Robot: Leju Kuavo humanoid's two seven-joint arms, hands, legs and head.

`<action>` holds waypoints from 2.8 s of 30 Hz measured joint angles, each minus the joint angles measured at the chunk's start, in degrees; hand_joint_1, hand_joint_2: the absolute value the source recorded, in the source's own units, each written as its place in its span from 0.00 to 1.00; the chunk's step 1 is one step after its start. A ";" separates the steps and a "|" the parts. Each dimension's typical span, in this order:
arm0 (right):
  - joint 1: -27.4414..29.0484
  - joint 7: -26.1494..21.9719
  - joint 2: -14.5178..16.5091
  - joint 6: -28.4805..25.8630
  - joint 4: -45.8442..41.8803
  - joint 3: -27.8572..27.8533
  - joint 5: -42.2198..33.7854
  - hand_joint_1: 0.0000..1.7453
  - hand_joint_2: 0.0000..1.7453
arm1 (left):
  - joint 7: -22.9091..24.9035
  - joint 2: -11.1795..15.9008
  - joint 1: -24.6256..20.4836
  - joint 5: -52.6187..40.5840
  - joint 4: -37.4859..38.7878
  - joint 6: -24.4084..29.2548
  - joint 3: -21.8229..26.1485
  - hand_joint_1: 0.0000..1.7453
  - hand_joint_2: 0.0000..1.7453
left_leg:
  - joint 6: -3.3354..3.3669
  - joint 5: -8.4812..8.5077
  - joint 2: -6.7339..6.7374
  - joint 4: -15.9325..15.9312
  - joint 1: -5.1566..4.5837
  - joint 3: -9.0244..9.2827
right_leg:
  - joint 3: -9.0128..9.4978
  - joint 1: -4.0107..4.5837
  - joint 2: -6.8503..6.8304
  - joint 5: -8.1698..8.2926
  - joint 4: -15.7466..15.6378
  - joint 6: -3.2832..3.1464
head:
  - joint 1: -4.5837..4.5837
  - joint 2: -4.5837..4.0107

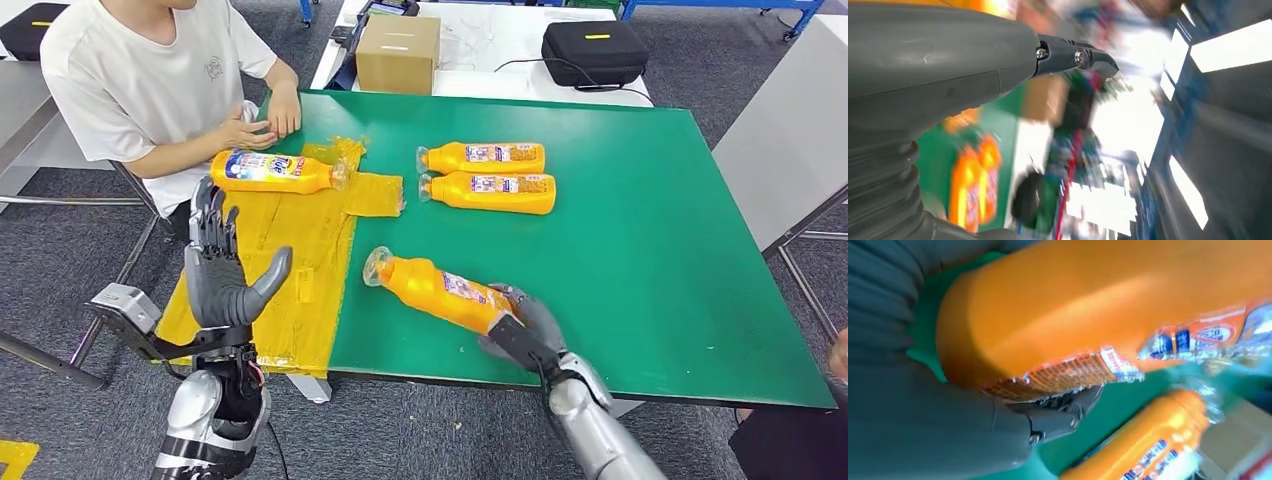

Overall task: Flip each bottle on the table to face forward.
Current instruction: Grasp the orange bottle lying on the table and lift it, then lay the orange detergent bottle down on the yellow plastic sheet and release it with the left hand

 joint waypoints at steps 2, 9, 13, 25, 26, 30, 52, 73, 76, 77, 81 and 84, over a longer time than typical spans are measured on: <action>5.85 -0.15 2.10 -0.03 -8.10 -2.21 -6.49 1.00 1.00 | 0.32 -0.41 1.26 1.13 1.15 1.60 0.79 0.00 1.00 | 0.00 0.00 -0.03 0.00 0.01 -0.21 | -0.21 0.01 -0.01 -0.01 0.01 0.00 | -0.01 0.00; 16.66 -1.50 7.69 2.31 -28.07 -6.97 -18.57 1.00 1.00 | 0.41 -0.52 8.10 -4.94 2.16 -9.97 -1.10 0.00 1.00 | 0.00 -0.02 -0.03 -0.01 -0.04 -0.63 | -0.65 -0.07 -0.02 -0.11 -0.01 0.10 | 0.01 0.00; 18.63 -1.78 9.23 3.34 -33.12 -7.22 -18.38 1.00 1.00 | 1.08 -0.74 9.93 -6.24 3.24 -11.10 -3.52 0.00 1.00 | 0.01 -0.02 -0.03 0.00 -0.07 -0.65 | -0.65 -0.09 -0.02 -0.11 -0.02 0.13 | 0.01 0.00; 18.39 -0.40 10.10 5.93 -34.40 -3.28 -14.41 1.00 1.00 | -0.32 -0.75 10.39 -8.72 3.74 -11.53 -7.12 0.00 1.00 | -0.01 0.02 -0.05 0.00 -0.02 -0.64 | -0.63 -0.06 -0.03 -0.10 0.02 0.13 | 0.00 0.00; 18.38 -0.40 10.11 5.93 -34.40 -3.15 -14.41 1.00 1.00 | -0.32 -0.75 10.39 -8.73 3.74 -11.53 -7.16 0.00 1.00 | -0.01 0.01 -0.05 0.00 -0.03 -0.65 | -0.63 -0.06 -0.03 -0.10 0.02 0.13 | 0.01 0.00; 18.36 -0.40 10.15 5.93 -34.40 -2.84 -14.40 1.00 1.00 | -0.33 -0.75 10.39 -8.73 3.74 -11.53 -7.38 0.00 1.00 | 0.00 0.00 -0.05 0.00 -0.04 -0.66 | -0.63 -0.07 -0.03 -0.10 0.01 0.14 | 0.01 0.00; 3.72 5.34 11.84 -5.34 -15.26 11.75 2.82 1.00 1.00 | 9.37 -1.12 6.33 -1.60 2.71 -16.38 -11.21 0.00 1.00 | -0.01 0.05 -0.04 0.01 -0.05 -0.64 | -0.62 -0.08 -0.03 -0.08 0.04 0.14 | 0.01 0.00; -1.58 4.40 13.64 -6.49 -4.75 13.35 2.92 1.00 1.00 | 9.54 -0.07 3.53 -5.04 3.75 -12.94 -13.33 0.00 1.00 | -0.01 0.05 -0.04 0.02 -0.03 -0.64 | -0.65 -0.07 -0.03 -0.08 0.04 0.14 | 0.01 0.00; -1.58 4.09 13.82 -6.02 -4.87 13.95 2.67 1.00 1.00 | 9.29 -0.08 3.05 -5.62 4.24 -12.35 -13.50 0.00 1.00 | -0.01 0.05 -0.04 0.02 -0.04 -0.64 | -0.65 -0.07 -0.03 -0.08 0.05 0.14 | 0.01 0.00; -1.58 3.99 13.84 -5.96 -4.92 14.11 2.58 1.00 1.00 | 9.27 -0.08 2.92 -5.62 4.39 -12.31 -13.53 0.01 1.00 | -0.01 0.05 -0.04 0.02 -0.04 -0.64 | -0.65 -0.07 -0.03 -0.08 0.05 0.14 | 0.01 0.00; -1.57 3.37 13.84 -5.79 -5.10 14.54 1.93 1.00 1.00 | 8.67 -0.11 2.30 -5.58 4.86 -11.98 -13.77 0.57 1.00 | -0.01 0.05 -0.04 0.02 -0.04 -0.65 | -0.65 -0.07 -0.03 -0.08 0.05 0.14 | 0.01 0.00; -1.56 2.94 13.84 -5.79 -5.21 14.90 1.81 1.00 1.00 | 8.06 -0.17 1.84 -5.14 4.94 -11.59 -13.85 0.83 1.00 | -0.01 0.05 -0.04 0.02 -0.04 -0.65 | -0.65 -0.07 -0.03 -0.08 0.05 0.14 | 0.01 0.00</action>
